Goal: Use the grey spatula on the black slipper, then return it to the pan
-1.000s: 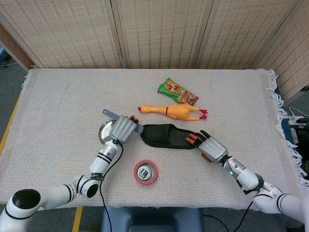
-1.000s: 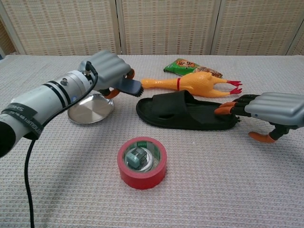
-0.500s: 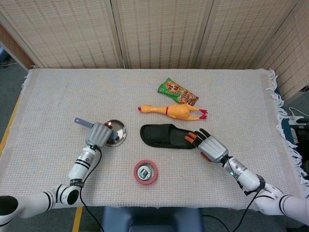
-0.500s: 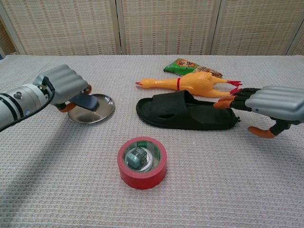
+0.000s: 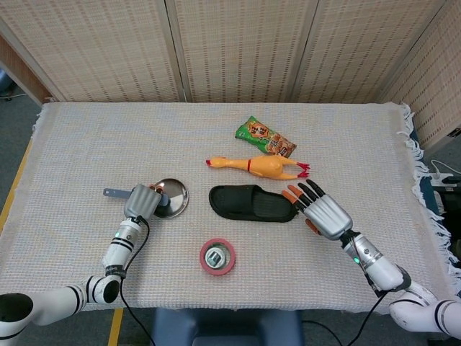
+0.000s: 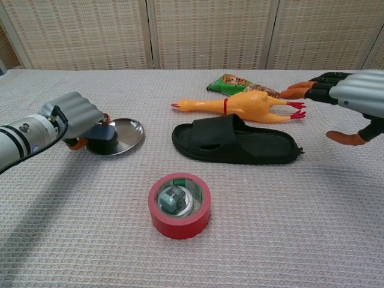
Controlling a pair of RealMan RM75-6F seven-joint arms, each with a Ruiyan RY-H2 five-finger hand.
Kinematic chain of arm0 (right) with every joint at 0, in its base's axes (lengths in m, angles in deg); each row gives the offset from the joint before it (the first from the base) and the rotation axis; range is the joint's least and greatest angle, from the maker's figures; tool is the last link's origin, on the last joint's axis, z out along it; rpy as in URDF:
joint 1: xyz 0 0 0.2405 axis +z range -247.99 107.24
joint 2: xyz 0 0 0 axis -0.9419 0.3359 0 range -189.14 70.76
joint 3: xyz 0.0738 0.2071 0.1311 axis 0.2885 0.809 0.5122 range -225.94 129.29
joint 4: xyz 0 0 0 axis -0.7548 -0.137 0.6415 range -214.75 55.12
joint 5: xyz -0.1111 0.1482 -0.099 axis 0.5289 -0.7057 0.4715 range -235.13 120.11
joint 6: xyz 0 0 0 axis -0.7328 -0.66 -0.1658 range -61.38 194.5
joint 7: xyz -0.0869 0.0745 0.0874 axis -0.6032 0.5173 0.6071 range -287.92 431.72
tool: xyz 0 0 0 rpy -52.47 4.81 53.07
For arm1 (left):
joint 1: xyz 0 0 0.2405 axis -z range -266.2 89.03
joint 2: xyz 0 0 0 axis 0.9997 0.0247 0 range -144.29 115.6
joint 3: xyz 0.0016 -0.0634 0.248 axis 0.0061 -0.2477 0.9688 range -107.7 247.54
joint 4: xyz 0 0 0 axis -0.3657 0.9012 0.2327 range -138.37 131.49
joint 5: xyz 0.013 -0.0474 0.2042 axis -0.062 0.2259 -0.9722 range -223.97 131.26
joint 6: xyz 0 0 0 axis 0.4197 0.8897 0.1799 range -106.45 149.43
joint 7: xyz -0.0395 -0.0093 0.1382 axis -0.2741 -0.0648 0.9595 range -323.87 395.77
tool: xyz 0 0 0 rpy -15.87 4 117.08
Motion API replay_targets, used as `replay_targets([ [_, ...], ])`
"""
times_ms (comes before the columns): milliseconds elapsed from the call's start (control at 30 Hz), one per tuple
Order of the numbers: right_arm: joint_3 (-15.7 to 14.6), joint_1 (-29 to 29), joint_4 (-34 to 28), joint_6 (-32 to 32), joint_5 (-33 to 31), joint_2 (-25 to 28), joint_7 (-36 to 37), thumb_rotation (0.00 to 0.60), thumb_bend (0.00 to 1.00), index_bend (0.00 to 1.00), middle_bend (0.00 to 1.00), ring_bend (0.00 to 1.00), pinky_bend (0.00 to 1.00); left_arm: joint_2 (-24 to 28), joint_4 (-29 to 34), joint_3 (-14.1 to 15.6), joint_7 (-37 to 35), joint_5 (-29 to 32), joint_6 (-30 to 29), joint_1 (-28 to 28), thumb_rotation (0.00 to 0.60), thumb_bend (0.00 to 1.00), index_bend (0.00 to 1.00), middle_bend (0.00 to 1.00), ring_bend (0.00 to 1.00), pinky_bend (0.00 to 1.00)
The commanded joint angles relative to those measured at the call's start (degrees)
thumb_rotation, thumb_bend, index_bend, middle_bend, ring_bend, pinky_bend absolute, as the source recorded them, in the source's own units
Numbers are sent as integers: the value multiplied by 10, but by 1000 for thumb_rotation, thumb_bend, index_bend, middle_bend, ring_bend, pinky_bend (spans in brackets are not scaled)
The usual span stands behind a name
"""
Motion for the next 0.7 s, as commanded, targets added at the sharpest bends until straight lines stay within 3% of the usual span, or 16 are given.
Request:
replay_targets([
  [33, 16, -21, -51, 53, 13, 40, -9, 600, 347, 0, 0, 0, 0, 2, 2, -1, -3, 0, 0, 0, 600, 483, 145, 361, 690, 909],
  [400, 19, -46, -89, 76, 13, 74, -19, 600, 344, 0, 0, 0, 0, 23, 57, -3, -21, -9, -18, -5, 600, 470, 90, 220, 690, 922],
  [700, 22, -55, -94, 80, 14, 78, -20, 600, 345, 0, 0, 0, 0, 41, 117, 1, -41, -44, -40, -7, 600, 471, 71, 170, 690, 922],
])
